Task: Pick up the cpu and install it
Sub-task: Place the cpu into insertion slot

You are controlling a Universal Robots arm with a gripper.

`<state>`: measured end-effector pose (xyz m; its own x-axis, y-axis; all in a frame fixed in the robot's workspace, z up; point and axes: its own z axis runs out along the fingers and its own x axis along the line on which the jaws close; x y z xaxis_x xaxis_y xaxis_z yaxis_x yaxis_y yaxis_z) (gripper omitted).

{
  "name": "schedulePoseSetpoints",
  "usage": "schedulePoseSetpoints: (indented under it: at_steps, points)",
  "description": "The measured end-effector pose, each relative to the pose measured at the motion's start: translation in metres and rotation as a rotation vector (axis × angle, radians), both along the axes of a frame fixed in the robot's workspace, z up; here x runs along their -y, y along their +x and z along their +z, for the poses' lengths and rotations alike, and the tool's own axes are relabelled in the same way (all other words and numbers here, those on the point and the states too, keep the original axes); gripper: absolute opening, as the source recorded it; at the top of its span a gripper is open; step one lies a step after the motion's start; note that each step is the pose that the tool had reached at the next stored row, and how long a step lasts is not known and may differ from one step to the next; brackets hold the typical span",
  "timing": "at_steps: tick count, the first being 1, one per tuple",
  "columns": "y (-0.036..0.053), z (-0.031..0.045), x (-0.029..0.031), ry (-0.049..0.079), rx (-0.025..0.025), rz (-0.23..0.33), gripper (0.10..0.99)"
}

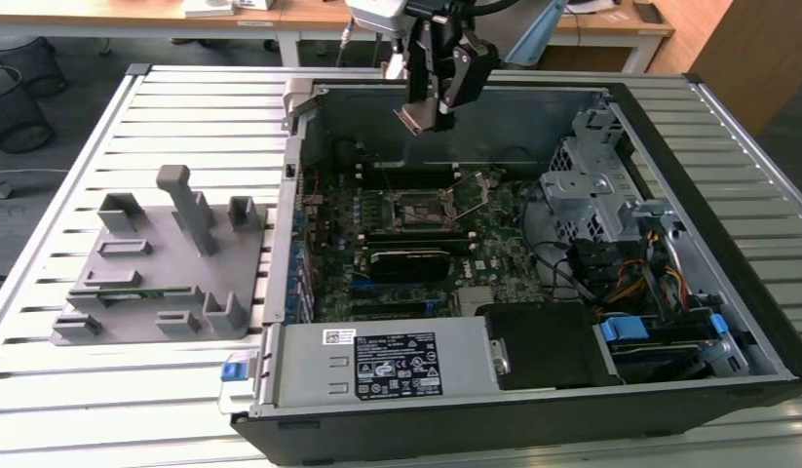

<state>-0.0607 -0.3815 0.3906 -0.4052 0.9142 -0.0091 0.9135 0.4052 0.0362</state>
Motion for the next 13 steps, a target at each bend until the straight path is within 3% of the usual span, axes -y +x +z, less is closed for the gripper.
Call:
schedulePoseSetpoints:
  at_steps: [13]
  points:
    - [0.0,-0.0001,0.0,0.0,0.0,-0.049,0.525]
